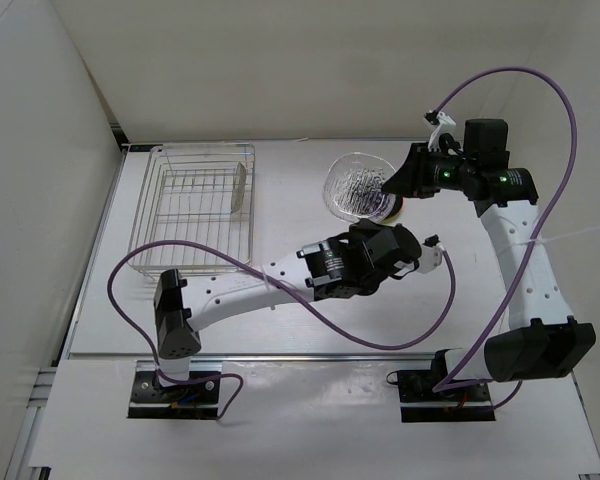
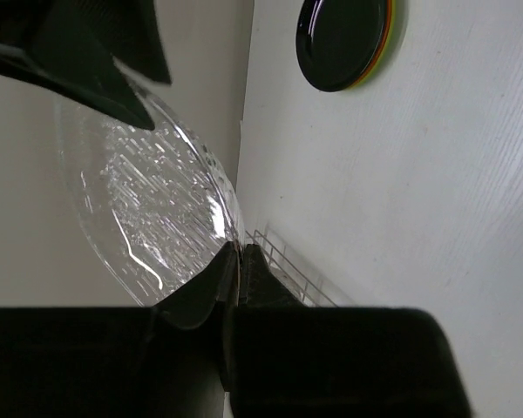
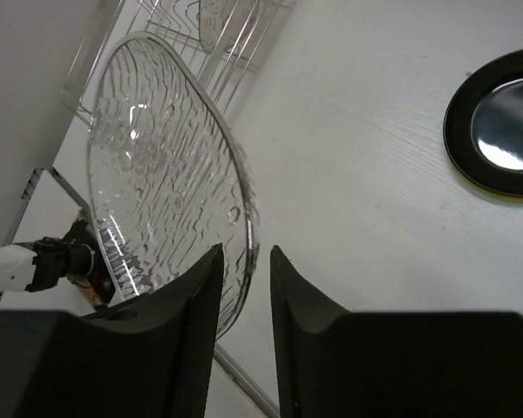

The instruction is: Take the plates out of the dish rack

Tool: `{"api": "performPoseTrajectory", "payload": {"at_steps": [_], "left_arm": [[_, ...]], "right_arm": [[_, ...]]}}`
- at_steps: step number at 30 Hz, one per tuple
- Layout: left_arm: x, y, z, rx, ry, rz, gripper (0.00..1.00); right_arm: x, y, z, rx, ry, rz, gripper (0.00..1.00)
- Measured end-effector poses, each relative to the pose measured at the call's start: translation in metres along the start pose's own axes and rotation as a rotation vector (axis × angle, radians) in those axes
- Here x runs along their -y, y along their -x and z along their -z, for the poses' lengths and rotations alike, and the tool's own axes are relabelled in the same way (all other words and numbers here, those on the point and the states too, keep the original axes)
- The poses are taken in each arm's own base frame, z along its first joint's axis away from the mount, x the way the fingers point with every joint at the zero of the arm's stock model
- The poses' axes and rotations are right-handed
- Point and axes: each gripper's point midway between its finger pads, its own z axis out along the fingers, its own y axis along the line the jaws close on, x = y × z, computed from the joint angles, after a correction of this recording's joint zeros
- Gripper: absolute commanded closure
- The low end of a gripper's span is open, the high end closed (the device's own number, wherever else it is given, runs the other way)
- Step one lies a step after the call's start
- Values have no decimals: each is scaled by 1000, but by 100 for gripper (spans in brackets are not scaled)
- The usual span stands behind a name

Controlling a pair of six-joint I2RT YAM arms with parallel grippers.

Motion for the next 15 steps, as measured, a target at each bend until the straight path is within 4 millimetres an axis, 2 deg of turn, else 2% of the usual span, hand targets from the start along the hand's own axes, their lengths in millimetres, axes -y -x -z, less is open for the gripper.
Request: {"api": "performPoseTrajectory", "payload": {"at_steps": [2,7,13,14,15], "left_arm": [[5,2,-5,-2,-3,-4,89],[17,1,-20,-27,-14,-18,89],[12,-2,-28,-30,2,6,89],[11,-2,-29,-31,2,9,88],[10,-3,-30,-30,2,12,82]], "right_arm": [[-4,0,0,1,19,2,82],[-3,1,0,1,19,-7,100],[0,6,-2,23,5,-8,100],[1,6,-2,27,4,-9,100],[2,7,-3,30,-2,-14,100]]}}
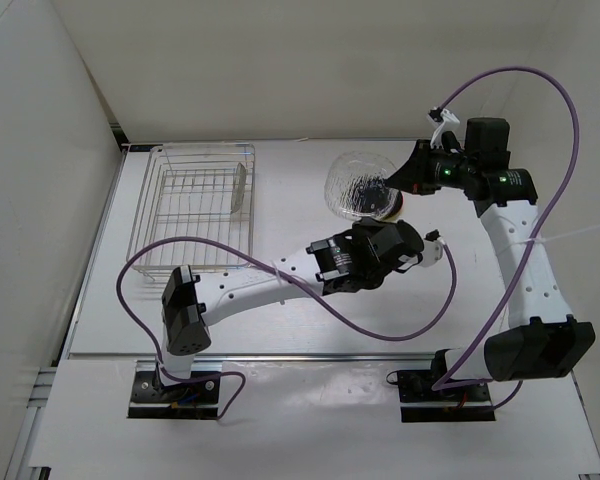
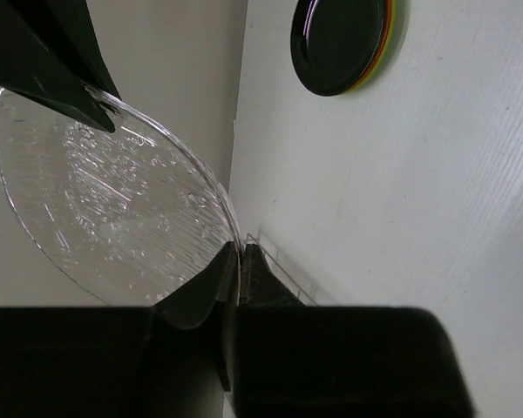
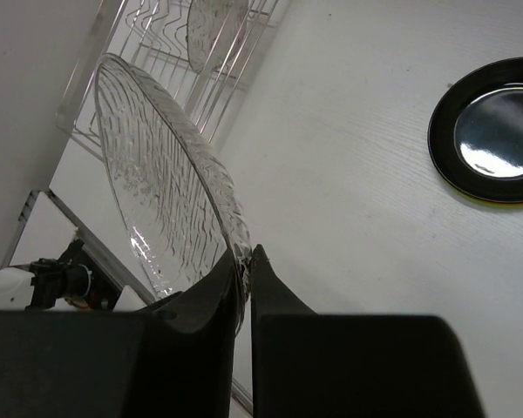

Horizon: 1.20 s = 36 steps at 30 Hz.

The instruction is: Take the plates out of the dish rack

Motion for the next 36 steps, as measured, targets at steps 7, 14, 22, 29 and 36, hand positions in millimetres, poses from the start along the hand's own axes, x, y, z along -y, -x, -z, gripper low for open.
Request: {"api": "performPoseTrajectory", "payload": {"at_steps": [7,14,22,29,36], "left_arm": [[-9,-15,-9,-38,14,35,6],[27,-49,-7,-109,-147,-32,0],[0,-149,-5,-250,-309,154,0],[-131,-380,17,-542,13,753,0],[-139,-374,80,-397,41,935,0]], "right_arm": [[8,2,0,17,-57,-28,100],[32,2,-12,3,-140,-81,100],[108,-4,-81,-97,-246,-208,100],[143,-37,-156,-176,-290,-331,100],[105,-23,-247,-189,-184,-246,100]]}}
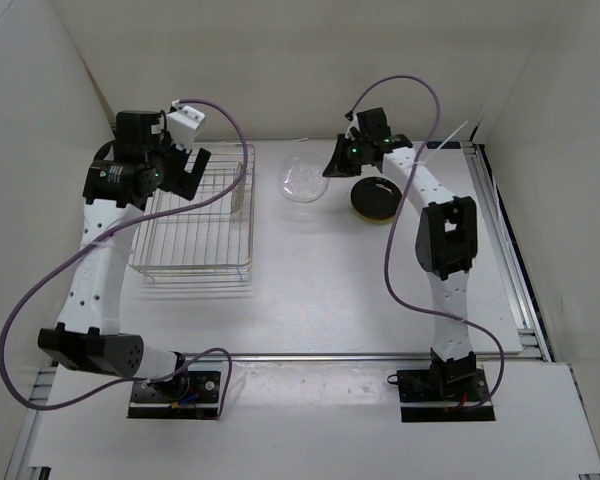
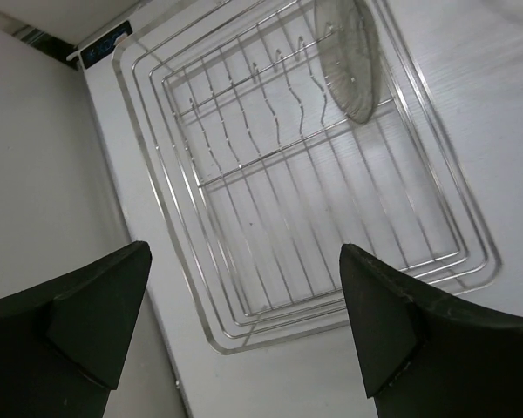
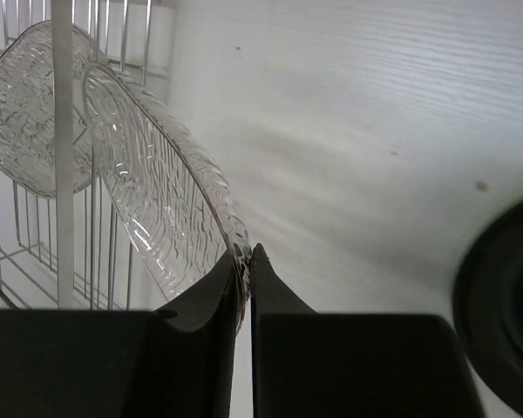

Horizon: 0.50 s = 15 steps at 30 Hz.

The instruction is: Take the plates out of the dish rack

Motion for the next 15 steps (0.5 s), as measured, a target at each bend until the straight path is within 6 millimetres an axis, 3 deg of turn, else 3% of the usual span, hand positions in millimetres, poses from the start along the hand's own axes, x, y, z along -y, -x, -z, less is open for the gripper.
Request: {"api": "performPoseTrajectory", "payload": {"at_steps": [5,10,15], "left_arm": [[-4,-2,21,58,-61,80,0],[3,-10,24,58,-157,149,0],[14,-9,24,74,-235,183,0]], "right_arm": [[-12,-13,-40,-43,24,41,100],[16,-37,-66,-119,-11,53,100],[40,-52,-70,-177,-42,70,100]]}}
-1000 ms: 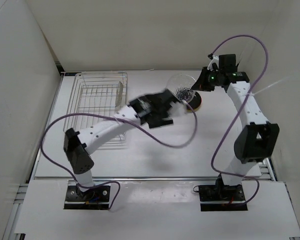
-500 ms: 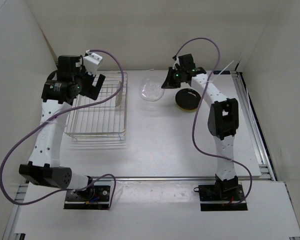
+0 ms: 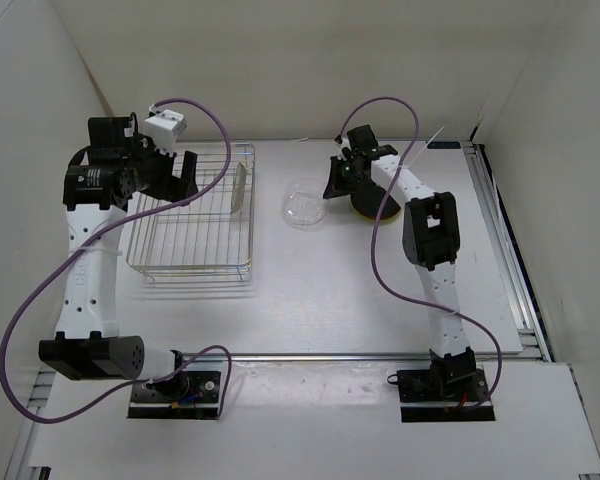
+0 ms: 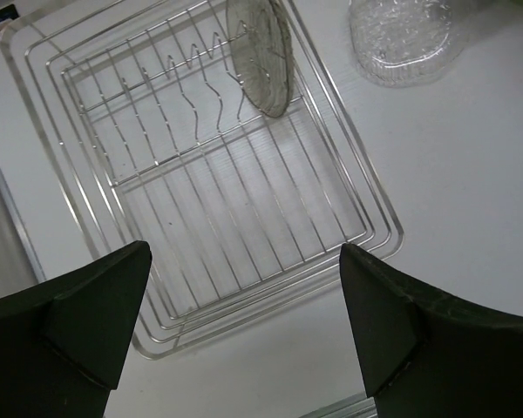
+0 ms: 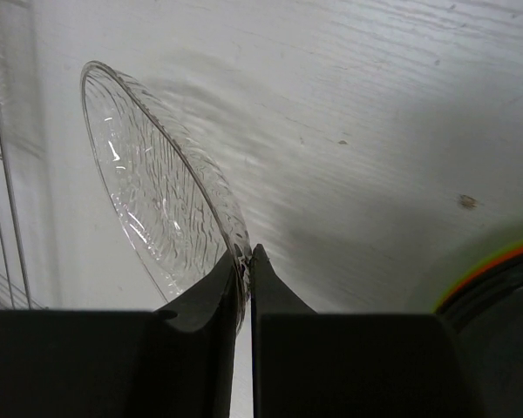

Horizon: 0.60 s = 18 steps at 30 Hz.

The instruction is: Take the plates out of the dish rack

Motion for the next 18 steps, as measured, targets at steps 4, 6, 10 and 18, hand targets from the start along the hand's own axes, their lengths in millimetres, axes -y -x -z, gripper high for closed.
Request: {"api": "performPoseTrajectory", "payload": {"at_steps": [4,6,10,18], "left_arm": [[9,-2,-2,-1,-48,19,0],[11,-2,-2,3,-61,22,0],[14,-1,-2,6,-78,27,0],[18,-2,-2,9,-100,32,0]], "right_arm": [[6,7,7,6,3,28,96],[8,12,9,15,5,46,94],[16,12,6,9,-1,58,91],[19,4,-5,-22,18,54,81]]}}
